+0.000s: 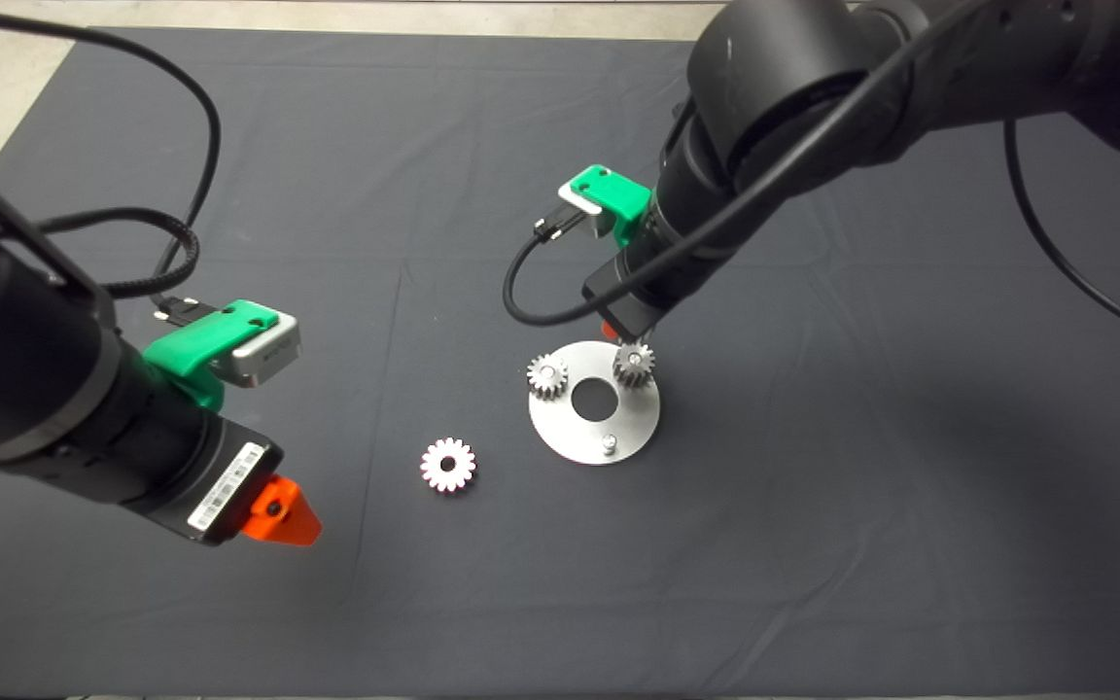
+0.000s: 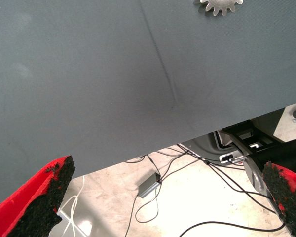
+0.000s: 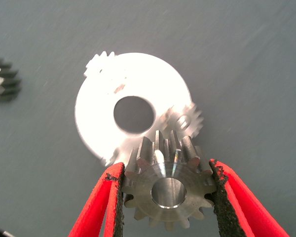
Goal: Remove an incorrectly installed larger gear and replace it with the correct smaller gear
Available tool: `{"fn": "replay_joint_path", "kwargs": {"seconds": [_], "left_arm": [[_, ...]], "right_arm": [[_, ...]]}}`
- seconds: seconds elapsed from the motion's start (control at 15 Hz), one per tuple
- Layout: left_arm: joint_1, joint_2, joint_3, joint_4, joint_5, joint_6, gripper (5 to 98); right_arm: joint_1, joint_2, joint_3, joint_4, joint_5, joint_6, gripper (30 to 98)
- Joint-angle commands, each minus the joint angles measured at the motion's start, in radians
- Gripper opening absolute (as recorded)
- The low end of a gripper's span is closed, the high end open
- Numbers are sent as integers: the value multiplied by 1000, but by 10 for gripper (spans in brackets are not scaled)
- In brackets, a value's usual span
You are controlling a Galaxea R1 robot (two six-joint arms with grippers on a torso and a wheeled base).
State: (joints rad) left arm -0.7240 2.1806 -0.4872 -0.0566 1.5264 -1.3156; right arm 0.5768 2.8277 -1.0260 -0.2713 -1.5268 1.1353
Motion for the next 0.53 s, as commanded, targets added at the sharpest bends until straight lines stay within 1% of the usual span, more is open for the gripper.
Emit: {"fn": "replay_joint_path", "kwargs": {"seconds": [0.0, 0.07, 0.2, 0.27, 0.47], "left_arm": [[-22, 2, 3, -19, 63, -4, 976], [-22, 12, 10, -19, 63, -4, 976], [-22, 12, 10, -19, 63, -4, 976], [-22, 17, 13, -19, 63, -4, 976], [-22, 15, 11, -20, 63, -4, 976]], "right_arm": [[34, -7, 42, 21, 19, 37, 377], [31, -10, 69, 20, 24, 60, 377], [20, -21, 142, 20, 24, 121, 377], [15, -23, 158, 17, 24, 138, 377], [-17, -24, 173, -3, 24, 141, 377]]}}
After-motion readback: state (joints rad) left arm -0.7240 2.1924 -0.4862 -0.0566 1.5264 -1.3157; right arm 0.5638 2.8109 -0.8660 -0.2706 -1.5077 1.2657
